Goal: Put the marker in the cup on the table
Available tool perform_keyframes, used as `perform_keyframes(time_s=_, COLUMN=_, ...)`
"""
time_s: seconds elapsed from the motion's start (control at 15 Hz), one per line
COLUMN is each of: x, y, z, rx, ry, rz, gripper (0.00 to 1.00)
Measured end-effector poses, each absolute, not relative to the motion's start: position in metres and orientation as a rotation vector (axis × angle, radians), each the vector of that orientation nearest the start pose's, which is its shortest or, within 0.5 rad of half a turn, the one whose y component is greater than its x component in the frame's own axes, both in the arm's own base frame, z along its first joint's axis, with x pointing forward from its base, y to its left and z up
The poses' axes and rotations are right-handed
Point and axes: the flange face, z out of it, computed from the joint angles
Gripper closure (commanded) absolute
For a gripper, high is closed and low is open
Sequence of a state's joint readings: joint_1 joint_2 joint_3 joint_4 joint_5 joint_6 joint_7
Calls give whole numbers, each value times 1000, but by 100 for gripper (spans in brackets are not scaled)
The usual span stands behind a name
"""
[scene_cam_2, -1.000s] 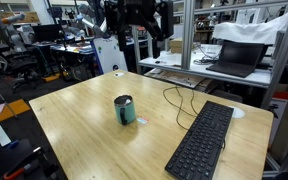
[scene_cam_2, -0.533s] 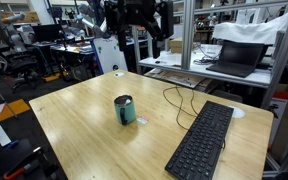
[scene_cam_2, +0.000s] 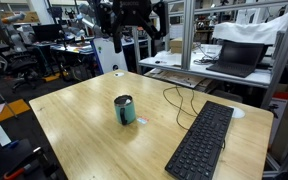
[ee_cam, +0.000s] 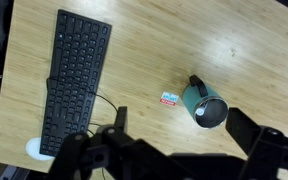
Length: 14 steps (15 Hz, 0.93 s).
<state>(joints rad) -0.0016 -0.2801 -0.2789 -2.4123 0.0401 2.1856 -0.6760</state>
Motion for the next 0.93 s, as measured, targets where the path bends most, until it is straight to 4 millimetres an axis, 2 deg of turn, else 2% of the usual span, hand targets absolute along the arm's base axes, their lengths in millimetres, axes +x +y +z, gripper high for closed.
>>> perform_keyframes(time_s=0.33, x=453, y=-97, z=424, rx=-2969, ry=-1000, rz=-108, gripper=0)
perform_keyframes(time_s=0.6, x=474, y=-43, z=431, rx=-2911, ry=-1345, rz=-71, gripper=0)
perform_keyframes(time_s=0.73, x=477, y=-14, z=430, rx=-2857, ry=-1514, rz=-43, gripper=0)
perform_keyframes(time_s=0.93, x=480, y=3, z=414, rx=-2745, ry=-1748, rz=41, gripper=0)
